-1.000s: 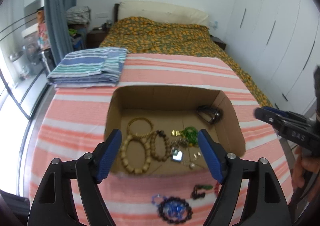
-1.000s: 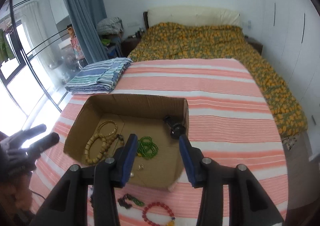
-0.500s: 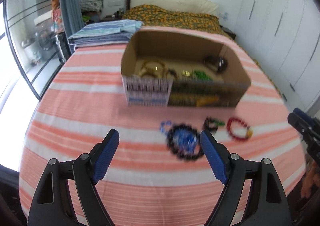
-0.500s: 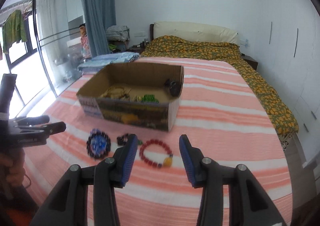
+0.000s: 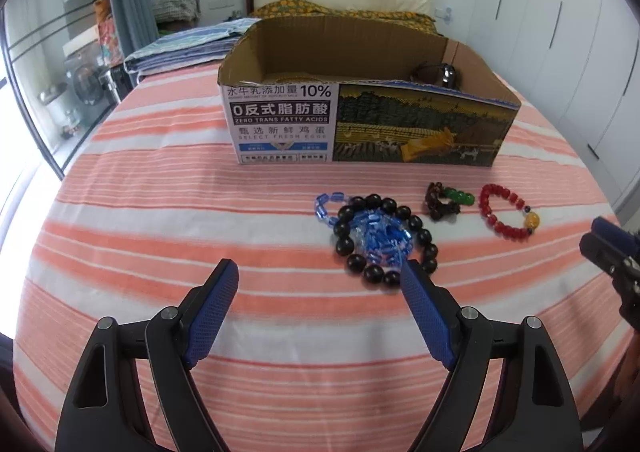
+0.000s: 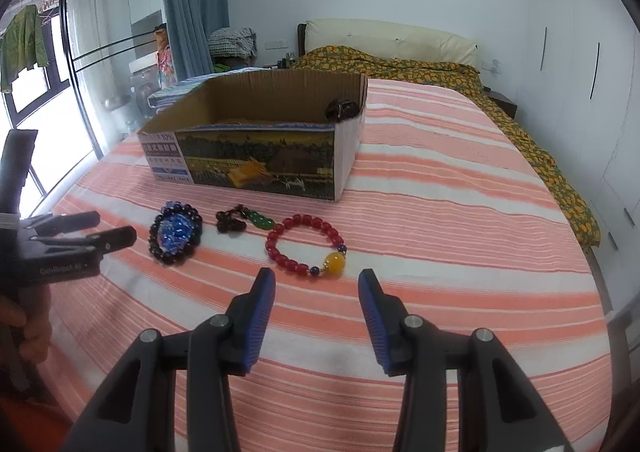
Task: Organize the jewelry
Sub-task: 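Withdraw both tools from the box back over the bed, then move the left tool to the black bead bracelet while the right tool approaches the red bead bracelet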
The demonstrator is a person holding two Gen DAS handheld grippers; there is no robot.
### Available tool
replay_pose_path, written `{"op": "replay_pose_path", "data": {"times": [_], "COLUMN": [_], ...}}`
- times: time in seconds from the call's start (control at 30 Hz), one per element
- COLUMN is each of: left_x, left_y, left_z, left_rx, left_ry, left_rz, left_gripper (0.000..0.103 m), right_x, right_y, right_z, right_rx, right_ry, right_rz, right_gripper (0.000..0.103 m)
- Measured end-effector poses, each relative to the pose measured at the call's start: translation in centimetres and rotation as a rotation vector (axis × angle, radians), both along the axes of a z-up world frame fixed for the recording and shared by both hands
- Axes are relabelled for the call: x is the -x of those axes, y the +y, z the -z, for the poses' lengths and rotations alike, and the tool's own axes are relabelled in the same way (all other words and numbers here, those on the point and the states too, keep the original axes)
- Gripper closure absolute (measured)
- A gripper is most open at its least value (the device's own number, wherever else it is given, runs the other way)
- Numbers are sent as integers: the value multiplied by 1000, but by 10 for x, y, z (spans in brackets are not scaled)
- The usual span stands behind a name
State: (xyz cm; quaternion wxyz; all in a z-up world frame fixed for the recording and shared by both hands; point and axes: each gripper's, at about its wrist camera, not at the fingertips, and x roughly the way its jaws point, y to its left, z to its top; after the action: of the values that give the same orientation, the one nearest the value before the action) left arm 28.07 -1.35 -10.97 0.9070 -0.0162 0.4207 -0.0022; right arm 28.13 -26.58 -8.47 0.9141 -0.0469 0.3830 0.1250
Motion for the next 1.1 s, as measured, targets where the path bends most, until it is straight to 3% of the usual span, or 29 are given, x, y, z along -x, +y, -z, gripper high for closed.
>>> {"op": "replay_pose_path", "data": {"times": [0.17,0.57,0.63,0.7,0.93,1.03,1.1], "left_x": [-7,-24,-25,-29,-27,-21,-21], "left_y": [0,11,13,19,36,29,26], "left_z": [5,22,24,26,28,30,30], "left_rx": [-41,34,38,29,35,-40,-17], "left_ry": [-7,59,66,81,122,125,129], "left_rz": [-4,-15,-26,-62,-84,-55,-49], "left_gripper": [19,18,13,1,0,7,11], "right_x": [-2,-20,-25,-28,-35,-39,-42], "right_y": [-2,-6,-5,-5,-9,-8,-6], "right_z": [6,10,11,13,13,16,19], "right_rx": [15,-23,-32,-30,-19,-22,-24], "right_ry": [-17,30,44,55,73,88,98], "right_rz": [10,36,38,45,52,48,48], "right_gripper": [59,59,59,59,59,59,59]}}
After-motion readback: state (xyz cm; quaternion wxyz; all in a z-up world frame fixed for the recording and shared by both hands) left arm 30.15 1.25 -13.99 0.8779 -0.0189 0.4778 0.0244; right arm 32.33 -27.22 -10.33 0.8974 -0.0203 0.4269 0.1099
